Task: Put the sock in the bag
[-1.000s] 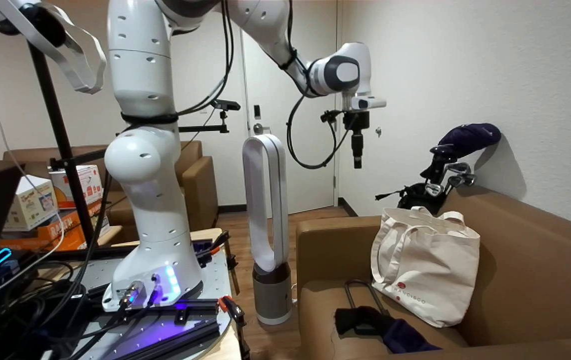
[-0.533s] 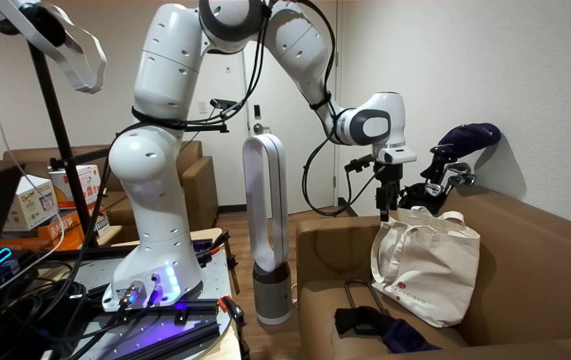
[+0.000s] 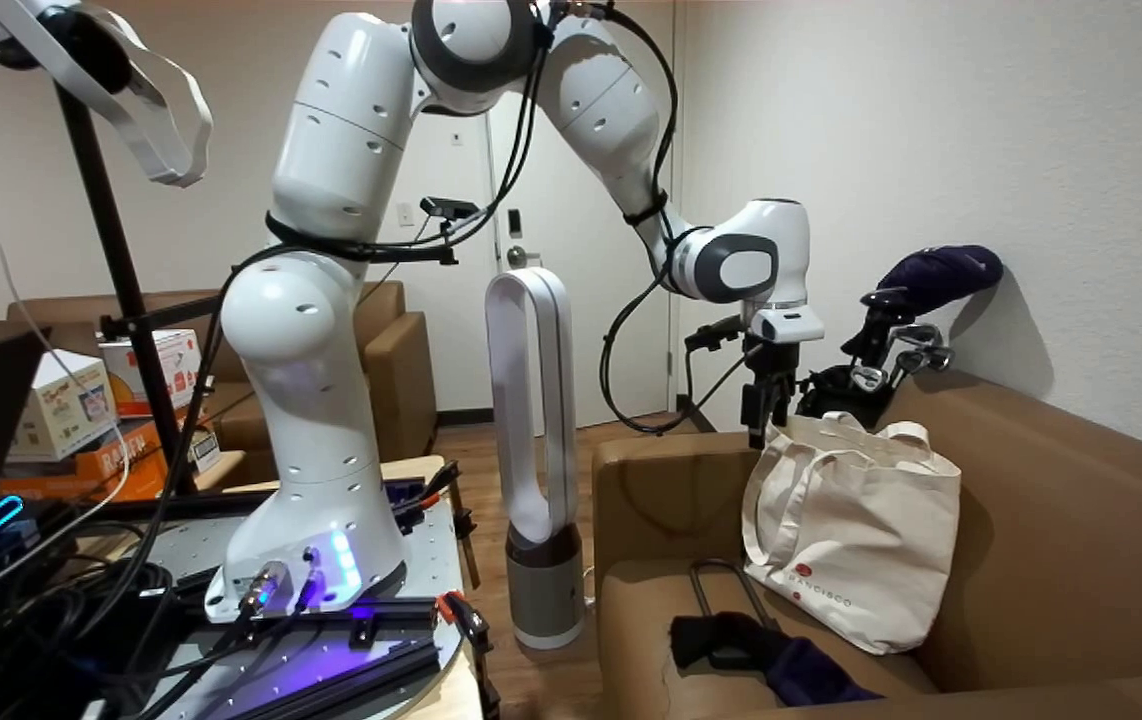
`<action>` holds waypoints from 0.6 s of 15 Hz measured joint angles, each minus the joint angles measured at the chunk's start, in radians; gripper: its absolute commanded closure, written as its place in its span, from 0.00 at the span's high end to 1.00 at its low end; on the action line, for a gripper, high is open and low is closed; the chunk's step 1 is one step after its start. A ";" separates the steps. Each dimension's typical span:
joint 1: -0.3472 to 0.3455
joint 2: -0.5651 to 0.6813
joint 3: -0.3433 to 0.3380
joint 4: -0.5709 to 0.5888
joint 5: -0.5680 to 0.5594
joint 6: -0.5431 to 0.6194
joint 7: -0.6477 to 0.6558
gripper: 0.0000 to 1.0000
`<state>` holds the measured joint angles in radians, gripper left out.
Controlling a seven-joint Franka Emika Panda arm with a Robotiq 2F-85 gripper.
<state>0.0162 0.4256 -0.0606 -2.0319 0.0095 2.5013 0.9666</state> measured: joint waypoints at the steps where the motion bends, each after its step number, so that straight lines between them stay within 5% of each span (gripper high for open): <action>1: 0.009 0.009 -0.013 0.001 -0.001 -0.003 0.000 1.00; 9: -0.051 0.240 -0.084 0.034 0.059 0.036 -0.041 1.00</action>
<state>-0.0349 0.6658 -0.1441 -1.9978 0.0690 2.5374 0.9257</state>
